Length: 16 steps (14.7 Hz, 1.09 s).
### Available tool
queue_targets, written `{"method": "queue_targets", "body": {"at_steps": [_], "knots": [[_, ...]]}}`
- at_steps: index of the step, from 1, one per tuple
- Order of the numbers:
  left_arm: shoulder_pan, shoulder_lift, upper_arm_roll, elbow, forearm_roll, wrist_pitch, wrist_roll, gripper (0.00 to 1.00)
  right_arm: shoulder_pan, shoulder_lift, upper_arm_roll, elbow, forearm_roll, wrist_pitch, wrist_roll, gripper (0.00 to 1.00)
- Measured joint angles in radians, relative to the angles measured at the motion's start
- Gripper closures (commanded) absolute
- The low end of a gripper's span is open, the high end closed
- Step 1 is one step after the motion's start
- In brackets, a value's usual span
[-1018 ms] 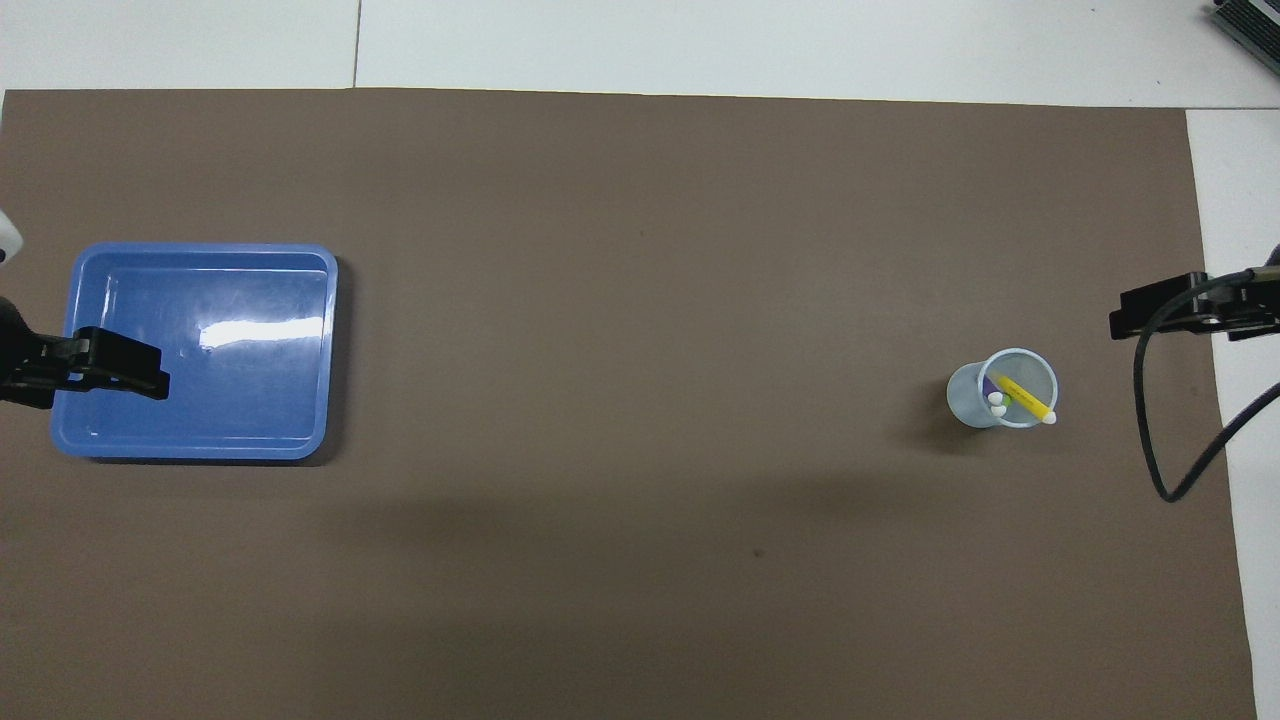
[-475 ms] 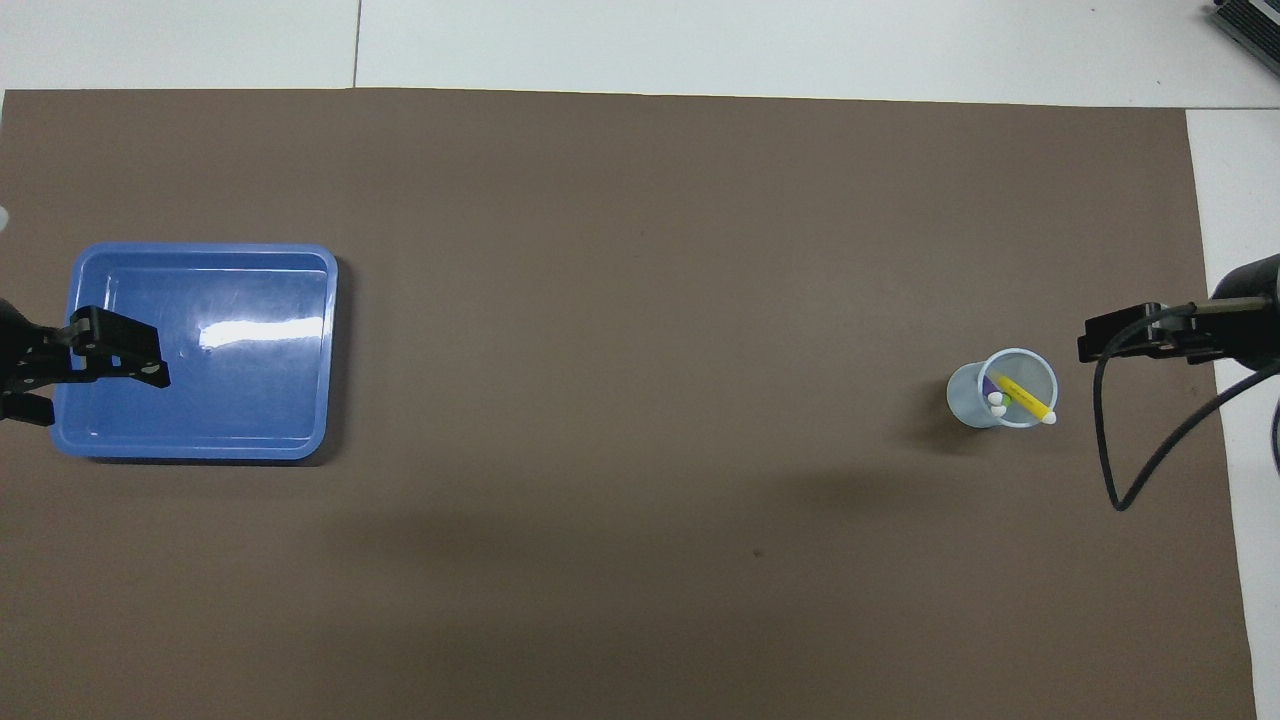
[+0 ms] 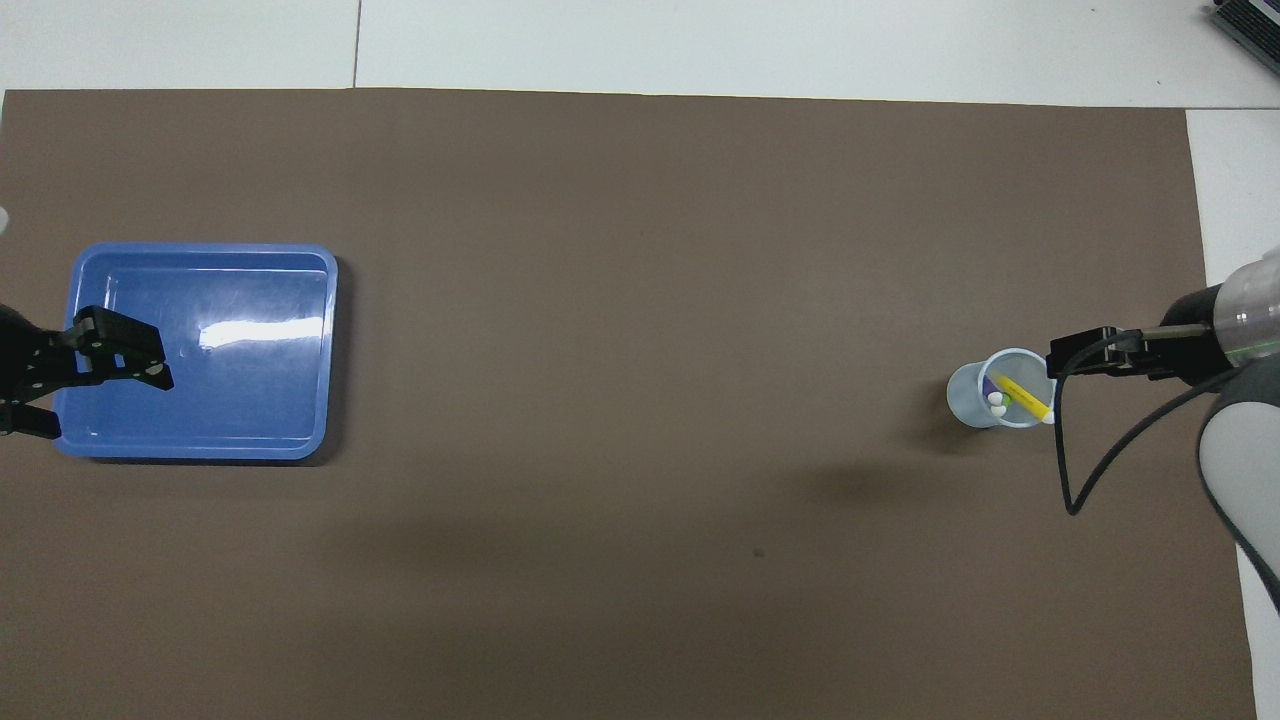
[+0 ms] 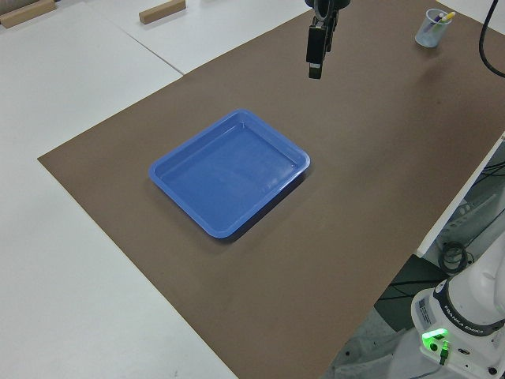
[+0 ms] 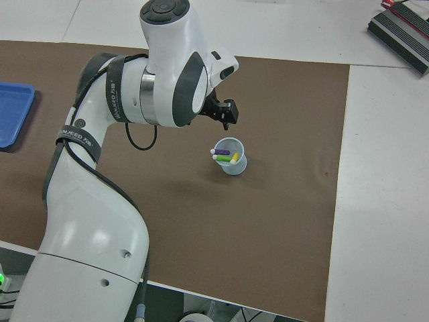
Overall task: Right arm passes pens to left for tray arrangement
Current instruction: 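Reach the right gripper into the cup while the left gripper opens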
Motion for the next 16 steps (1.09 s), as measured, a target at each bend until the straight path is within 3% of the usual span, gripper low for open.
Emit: {"method": "queue_targets", "body": {"at_steps": [12,16], "knots": [[-0.063,-0.016,-0.012,-0.008,-0.23,0.025,-0.356,0.0,-0.011,-0.012,-0.004,-0.168,-0.01,0.195,-0.062,0.0],[-0.078,-0.017,-0.016,-0.011,-0.242,0.059,-0.443,0.0,-0.025,-0.013,-0.005,-0.195,-0.037,0.209,-0.084,0.01]]}}
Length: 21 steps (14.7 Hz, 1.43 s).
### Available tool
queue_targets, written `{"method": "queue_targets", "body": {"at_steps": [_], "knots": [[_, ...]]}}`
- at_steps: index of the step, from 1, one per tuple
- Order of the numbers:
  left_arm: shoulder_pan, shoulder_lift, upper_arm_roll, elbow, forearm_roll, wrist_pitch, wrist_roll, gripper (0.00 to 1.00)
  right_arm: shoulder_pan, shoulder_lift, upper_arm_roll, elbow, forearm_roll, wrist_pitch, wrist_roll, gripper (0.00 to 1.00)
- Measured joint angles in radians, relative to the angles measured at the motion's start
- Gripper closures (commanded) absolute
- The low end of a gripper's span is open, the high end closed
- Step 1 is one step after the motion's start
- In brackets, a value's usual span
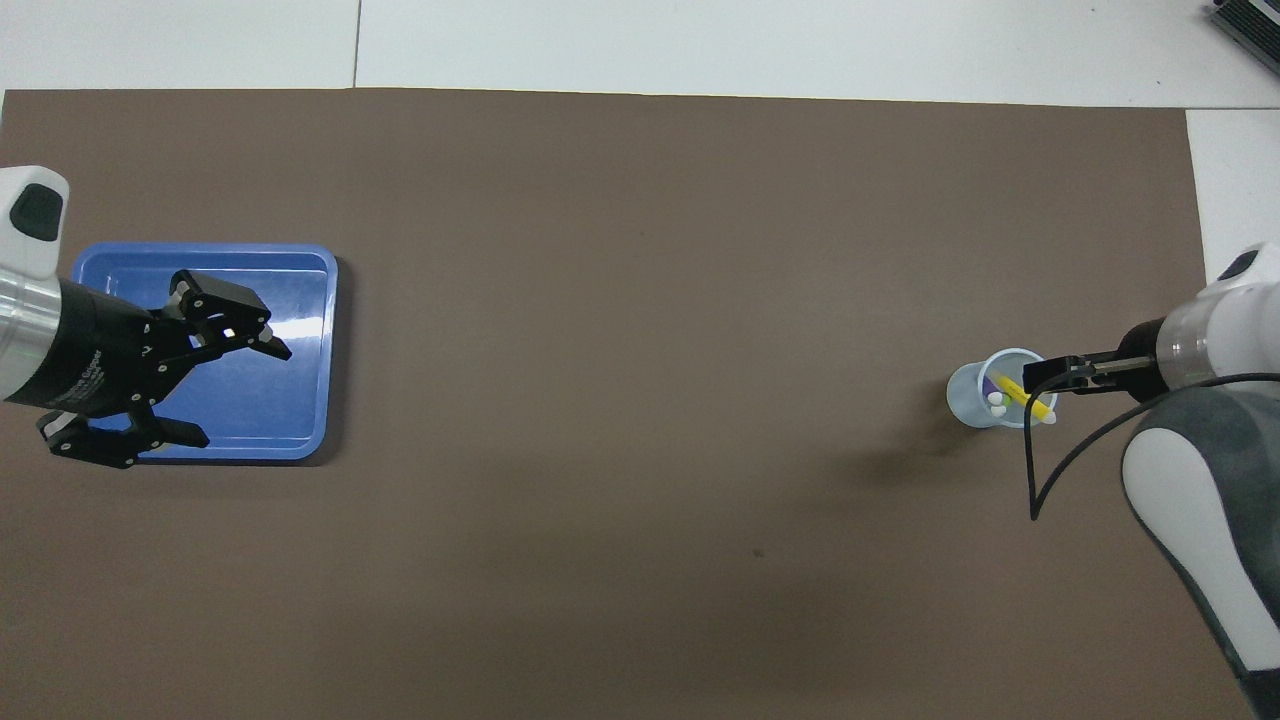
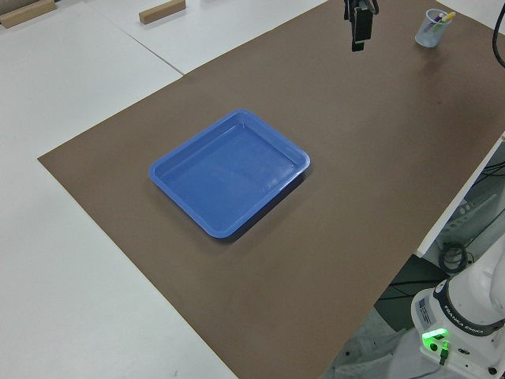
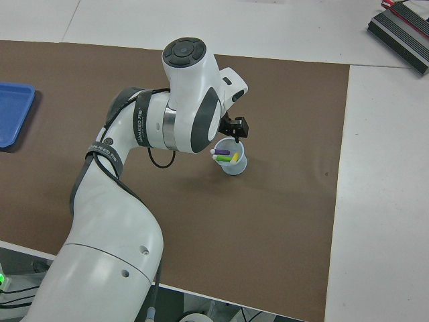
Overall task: Right arm passes pens to left for tray arrangement
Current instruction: 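Reach the right gripper into the cup while the left gripper opens, then close the right gripper on the yellow pen in the cup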
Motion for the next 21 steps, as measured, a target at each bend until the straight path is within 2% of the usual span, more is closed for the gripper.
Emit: {"method": "queue_targets", "body": {"at_steps": [2,7,16,21], "knots": [[0.001,-0.002,0.004,-0.011,0.0,0.012,-0.017,0.0,-0.01,0.0,0.0,-0.009,-0.005,0.002,-0.006,0.02],[0.009,-0.042,0.008,-0.113,0.0,0.1,-0.033,0.0,-0.019,0.01,0.0,-0.06,-0.032,0.044,-0.021,0.04],[0.01,-0.078,0.01,-0.181,0.0,0.144,-0.05,0.0,-0.024,0.041,0.0,-0.1,-0.041,0.097,-0.022,0.08],[0.009,-0.086,0.003,-0.222,0.0,0.195,-0.148,0.0,-0.024,0.05,0.0,-0.124,-0.041,0.122,-0.022,0.12]]}}
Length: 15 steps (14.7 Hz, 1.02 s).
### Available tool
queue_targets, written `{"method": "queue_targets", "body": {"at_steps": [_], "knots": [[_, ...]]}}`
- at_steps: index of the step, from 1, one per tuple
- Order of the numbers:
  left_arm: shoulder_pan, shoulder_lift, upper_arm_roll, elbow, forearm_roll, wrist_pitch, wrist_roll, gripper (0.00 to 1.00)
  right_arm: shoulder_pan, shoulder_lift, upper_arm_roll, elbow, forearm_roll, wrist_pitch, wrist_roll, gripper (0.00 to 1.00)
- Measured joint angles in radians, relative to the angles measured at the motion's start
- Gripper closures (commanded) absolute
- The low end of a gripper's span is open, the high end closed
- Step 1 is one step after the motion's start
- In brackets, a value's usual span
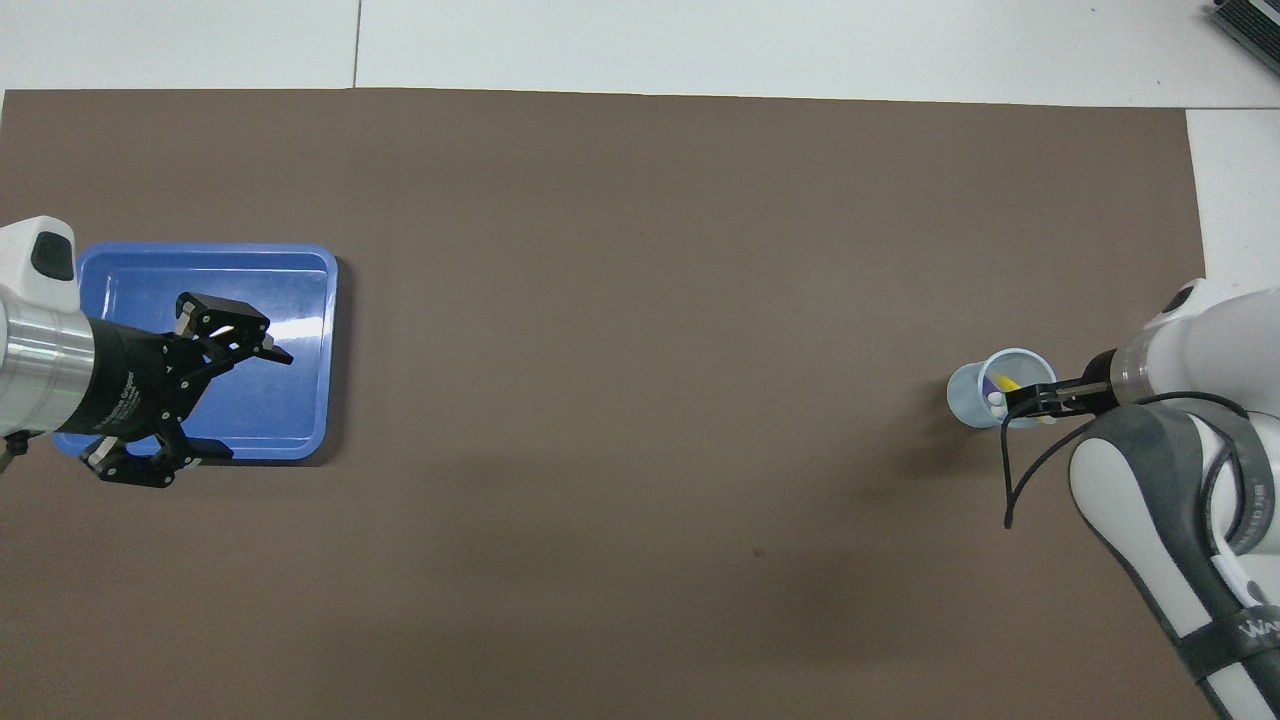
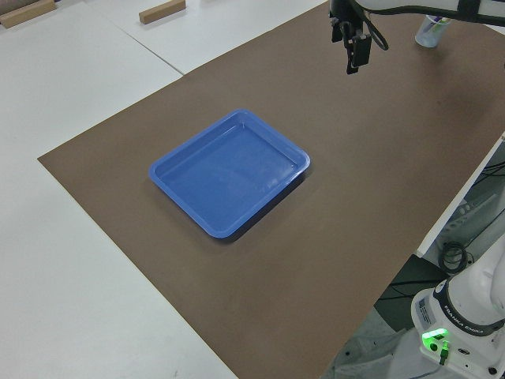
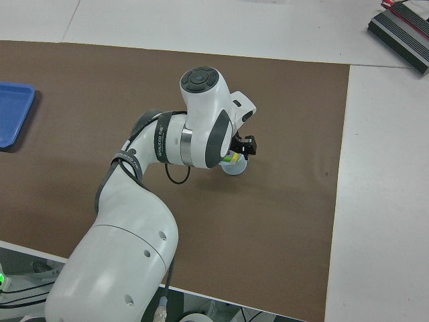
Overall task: Right arm passes pens to left for tray arrangement
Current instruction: 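Close the right gripper on the yellow pen in the cup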
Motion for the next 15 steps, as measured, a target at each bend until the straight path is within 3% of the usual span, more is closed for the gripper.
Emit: {"method": "queue_targets", "body": {"at_steps": [7,13,15], "knots": [[-0.021,-0.008,-0.008,-0.028,-0.001,0.06,-0.175,0.0,0.0,0.006,0.0,-0.013,0.0,0.021,-0.001,0.36],[-0.046,-0.009,-0.01,-0.04,-0.002,0.083,-0.253,0.0,-0.002,0.006,0.0,-0.028,0.0,0.034,-0.011,0.37],[-0.066,-0.009,-0.01,-0.04,-0.002,0.088,-0.281,0.0,-0.006,0.007,0.0,-0.045,0.0,0.057,-0.013,0.46]]}}
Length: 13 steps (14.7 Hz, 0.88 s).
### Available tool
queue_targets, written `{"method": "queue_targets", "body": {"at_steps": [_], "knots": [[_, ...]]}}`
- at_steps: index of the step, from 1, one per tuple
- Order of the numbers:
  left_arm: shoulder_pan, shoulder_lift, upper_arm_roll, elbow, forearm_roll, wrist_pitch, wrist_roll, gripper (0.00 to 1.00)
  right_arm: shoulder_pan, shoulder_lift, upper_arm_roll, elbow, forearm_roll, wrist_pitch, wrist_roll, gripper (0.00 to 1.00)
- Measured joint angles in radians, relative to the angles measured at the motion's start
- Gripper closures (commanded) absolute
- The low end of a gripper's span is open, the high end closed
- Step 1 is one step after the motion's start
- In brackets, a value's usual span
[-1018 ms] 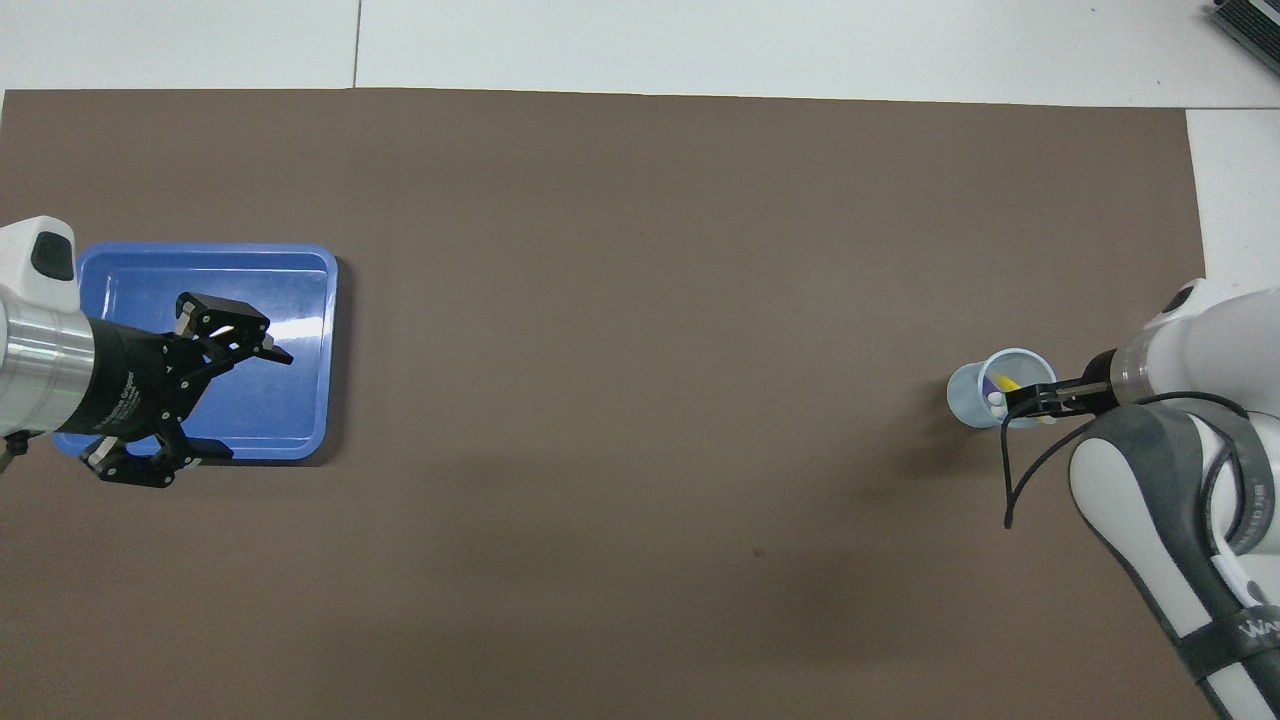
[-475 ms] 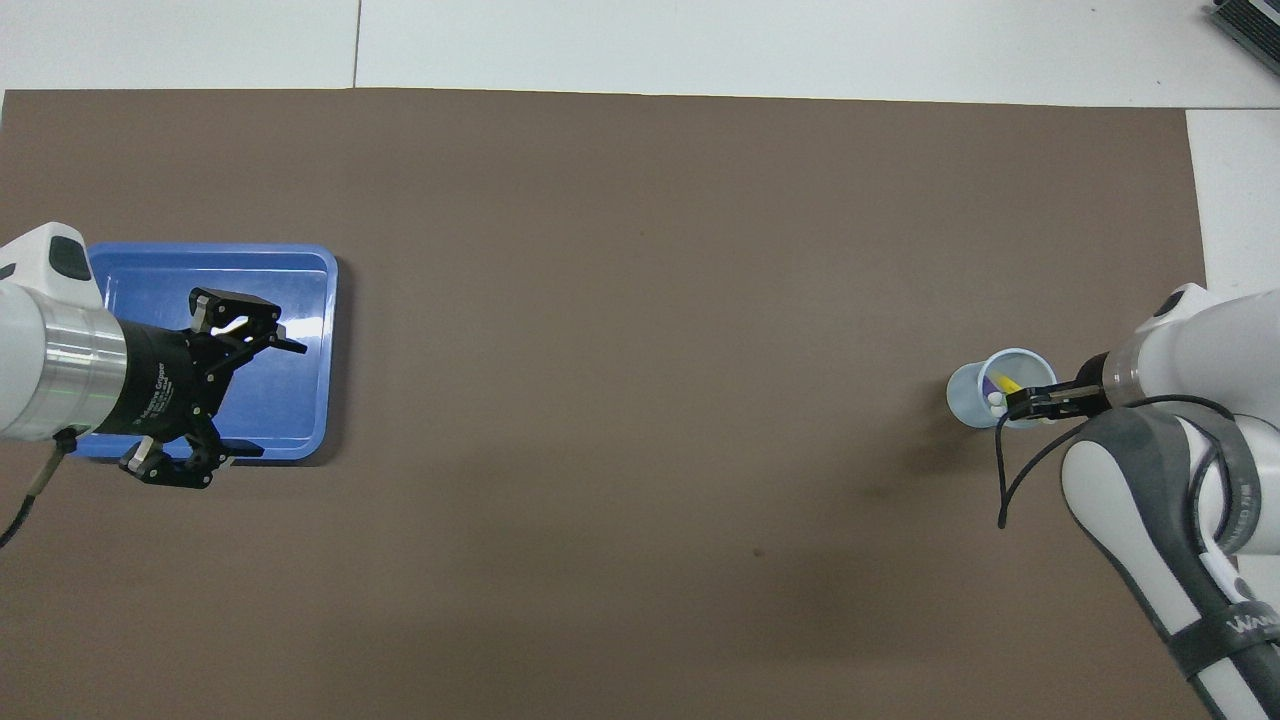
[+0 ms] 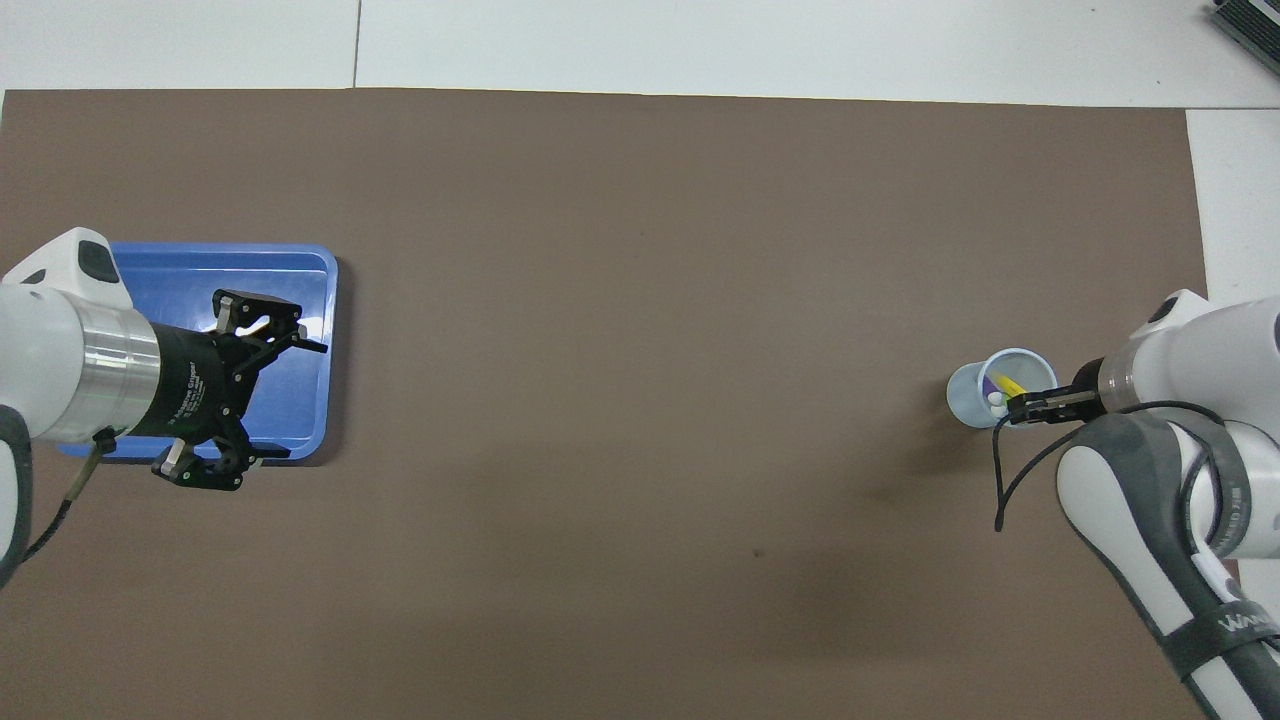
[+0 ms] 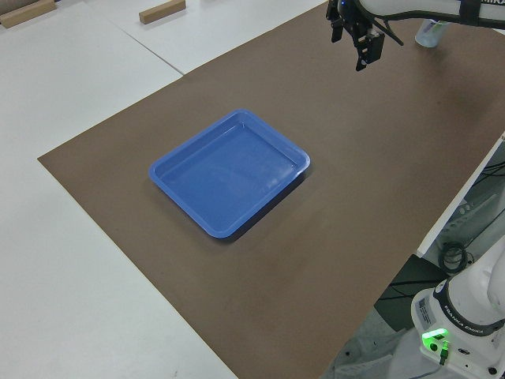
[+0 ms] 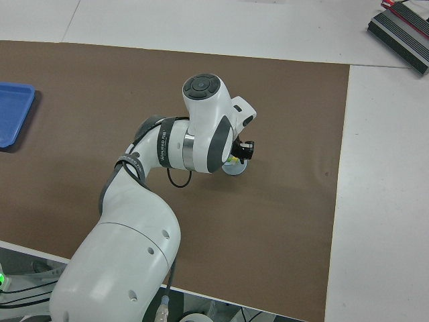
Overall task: Right arm passes pens to left for tray arrangement
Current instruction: 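Close the right gripper on the yellow pen in the cup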
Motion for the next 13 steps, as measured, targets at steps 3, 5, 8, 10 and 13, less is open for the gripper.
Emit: {"method": "queue_targets", "body": {"at_steps": [3,5,8,10,13], "knots": [[-0.013,-0.003,-0.001,-0.009,0.0,0.003,-0.015,0.0,-0.003,0.0,0.0,-0.008,0.0,0.011,-0.006,0.64],[-0.013,-0.009,0.0,-0.026,0.0,0.008,-0.015,0.0,-0.005,0.0,0.0,-0.007,-0.004,0.011,-0.009,0.68],[-0.013,-0.018,0.0,-0.039,0.0,0.014,-0.015,0.0,-0.009,-0.002,-0.002,-0.005,-0.012,0.012,-0.01,0.73],[-0.013,-0.02,0.0,-0.039,0.0,0.019,-0.015,0.0,-0.009,-0.002,-0.002,-0.005,-0.012,0.012,-0.011,0.81],[-0.013,-0.02,0.0,-0.04,0.0,0.022,-0.015,0.0,-0.011,-0.006,-0.001,-0.002,-0.014,0.008,-0.014,1.0]]}}
